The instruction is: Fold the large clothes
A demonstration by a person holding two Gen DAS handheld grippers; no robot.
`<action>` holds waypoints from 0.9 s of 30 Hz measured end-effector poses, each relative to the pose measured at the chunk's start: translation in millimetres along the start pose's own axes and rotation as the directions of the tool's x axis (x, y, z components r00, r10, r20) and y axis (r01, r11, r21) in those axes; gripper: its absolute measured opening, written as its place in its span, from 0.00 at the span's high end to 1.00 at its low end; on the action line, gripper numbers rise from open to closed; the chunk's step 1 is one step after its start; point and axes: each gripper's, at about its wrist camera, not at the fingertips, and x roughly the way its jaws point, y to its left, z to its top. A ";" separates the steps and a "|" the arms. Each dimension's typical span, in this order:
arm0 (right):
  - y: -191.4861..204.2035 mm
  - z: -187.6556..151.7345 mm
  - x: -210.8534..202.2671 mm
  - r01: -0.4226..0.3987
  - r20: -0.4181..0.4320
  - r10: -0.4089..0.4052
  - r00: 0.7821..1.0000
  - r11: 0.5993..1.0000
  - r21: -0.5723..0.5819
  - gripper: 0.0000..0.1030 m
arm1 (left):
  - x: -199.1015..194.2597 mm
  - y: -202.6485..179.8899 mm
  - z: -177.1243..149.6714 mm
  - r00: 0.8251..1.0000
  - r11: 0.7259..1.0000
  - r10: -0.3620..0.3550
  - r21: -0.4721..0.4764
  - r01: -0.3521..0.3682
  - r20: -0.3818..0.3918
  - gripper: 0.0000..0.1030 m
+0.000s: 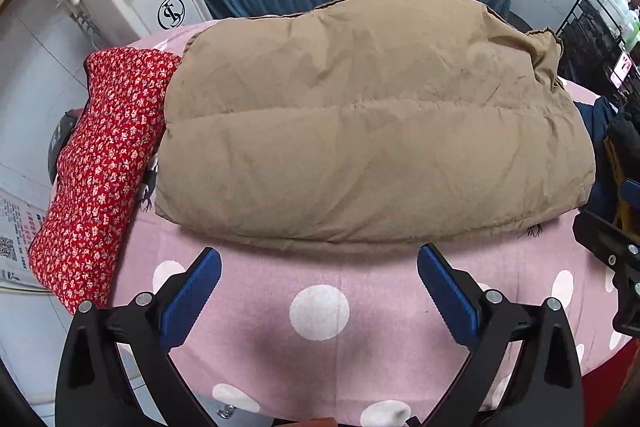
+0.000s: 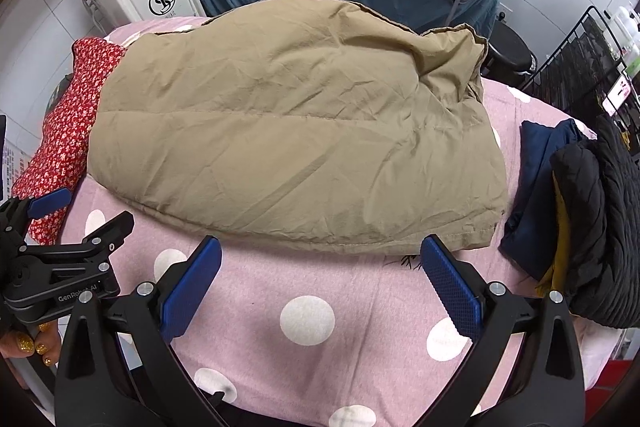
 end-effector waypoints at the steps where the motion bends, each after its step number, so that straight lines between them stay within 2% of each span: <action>1: -0.1 -0.4 0.0 0.000 0.000 0.000 1.000 1.000 0.000 0.04 | -0.4 0.1 -0.2 1.000 1.000 0.001 -0.002 -0.001 0.001 0.06; 27: 4.6 -1.4 2.1 0.011 -0.007 -0.011 1.000 1.000 -0.018 0.04 | 0.7 -1.4 -0.6 0.999 0.999 0.032 0.011 -0.032 0.005 0.06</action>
